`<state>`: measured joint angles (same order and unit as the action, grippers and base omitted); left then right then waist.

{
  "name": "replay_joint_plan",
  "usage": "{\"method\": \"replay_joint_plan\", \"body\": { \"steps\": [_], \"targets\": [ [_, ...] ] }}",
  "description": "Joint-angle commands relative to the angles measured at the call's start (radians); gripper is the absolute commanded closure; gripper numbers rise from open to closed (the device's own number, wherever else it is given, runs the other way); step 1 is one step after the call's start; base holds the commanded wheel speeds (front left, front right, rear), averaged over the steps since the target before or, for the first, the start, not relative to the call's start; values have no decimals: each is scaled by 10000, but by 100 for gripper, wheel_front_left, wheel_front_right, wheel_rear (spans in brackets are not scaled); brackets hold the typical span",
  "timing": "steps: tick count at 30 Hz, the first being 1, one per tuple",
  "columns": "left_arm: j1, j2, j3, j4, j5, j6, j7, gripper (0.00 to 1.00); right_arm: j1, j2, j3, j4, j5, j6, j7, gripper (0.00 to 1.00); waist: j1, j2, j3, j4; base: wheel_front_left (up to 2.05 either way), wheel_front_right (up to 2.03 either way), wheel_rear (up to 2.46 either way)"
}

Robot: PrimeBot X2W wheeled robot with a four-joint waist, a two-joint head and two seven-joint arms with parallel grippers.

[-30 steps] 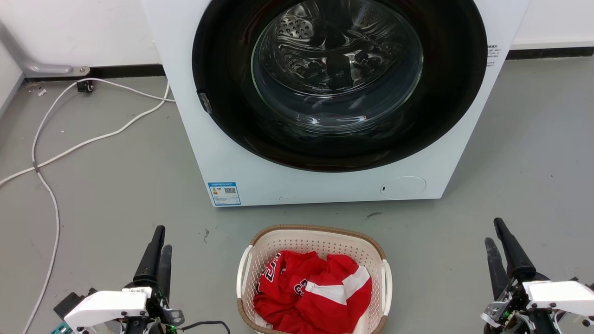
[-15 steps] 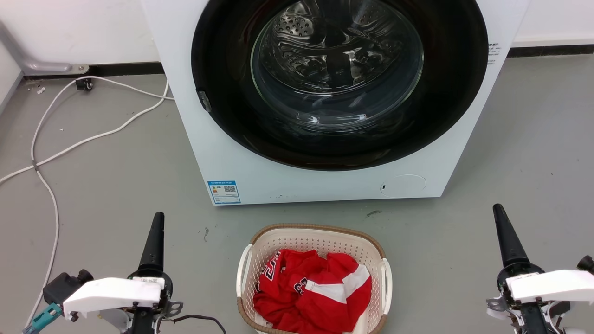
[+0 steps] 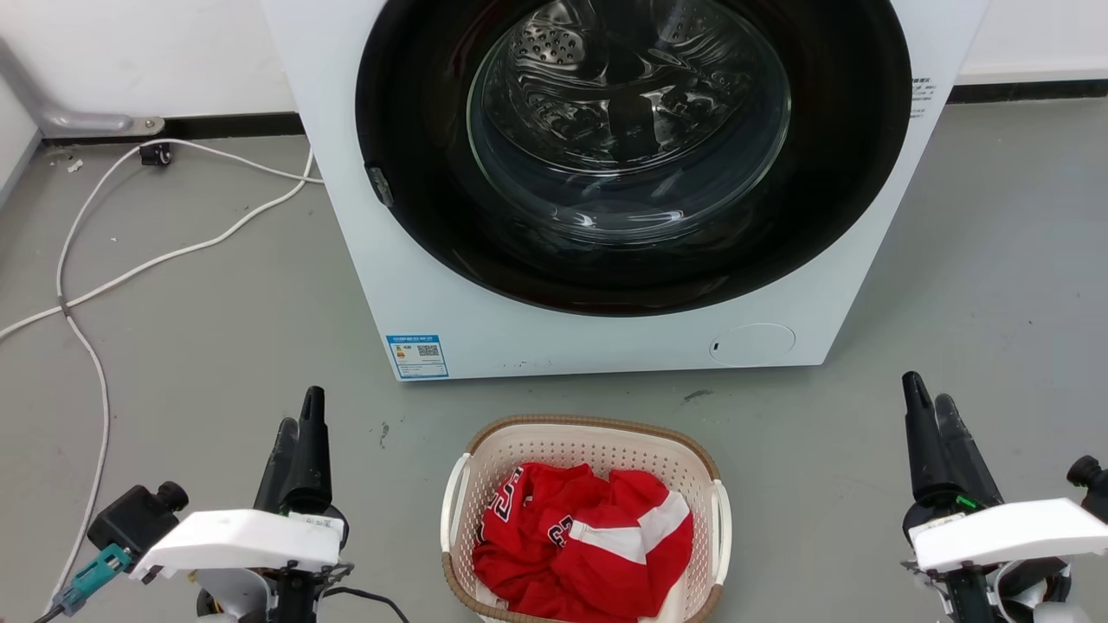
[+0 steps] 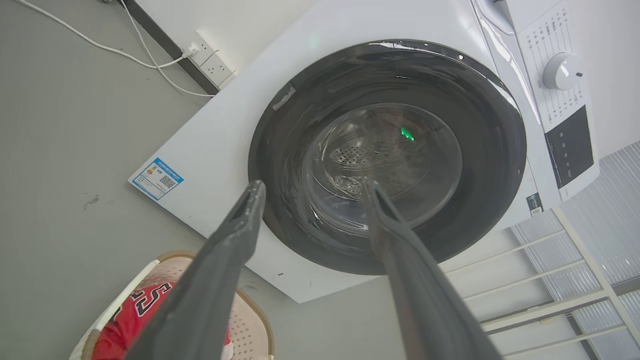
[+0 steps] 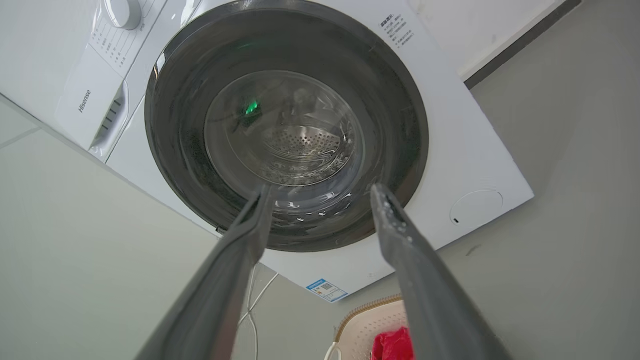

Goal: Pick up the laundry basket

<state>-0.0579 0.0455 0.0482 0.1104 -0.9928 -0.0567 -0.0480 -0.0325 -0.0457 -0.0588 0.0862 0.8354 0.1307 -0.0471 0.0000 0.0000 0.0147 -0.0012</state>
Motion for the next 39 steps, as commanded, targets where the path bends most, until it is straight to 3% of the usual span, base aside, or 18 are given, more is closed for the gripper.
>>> {"method": "replay_joint_plan", "body": {
  "steps": [1,39],
  "targets": [
    [-16,41,-36,-235,371,46,-105,0,-6,-32,51,-260,-460,1,-109,0,0,0,5,2,0,0,0],
    [361,52,-445,-735,4878,237,-1218,0,505,-51,262,-841,-5448,1,-1228,0,0,0,36,38,0,0,0]
  ]
}}
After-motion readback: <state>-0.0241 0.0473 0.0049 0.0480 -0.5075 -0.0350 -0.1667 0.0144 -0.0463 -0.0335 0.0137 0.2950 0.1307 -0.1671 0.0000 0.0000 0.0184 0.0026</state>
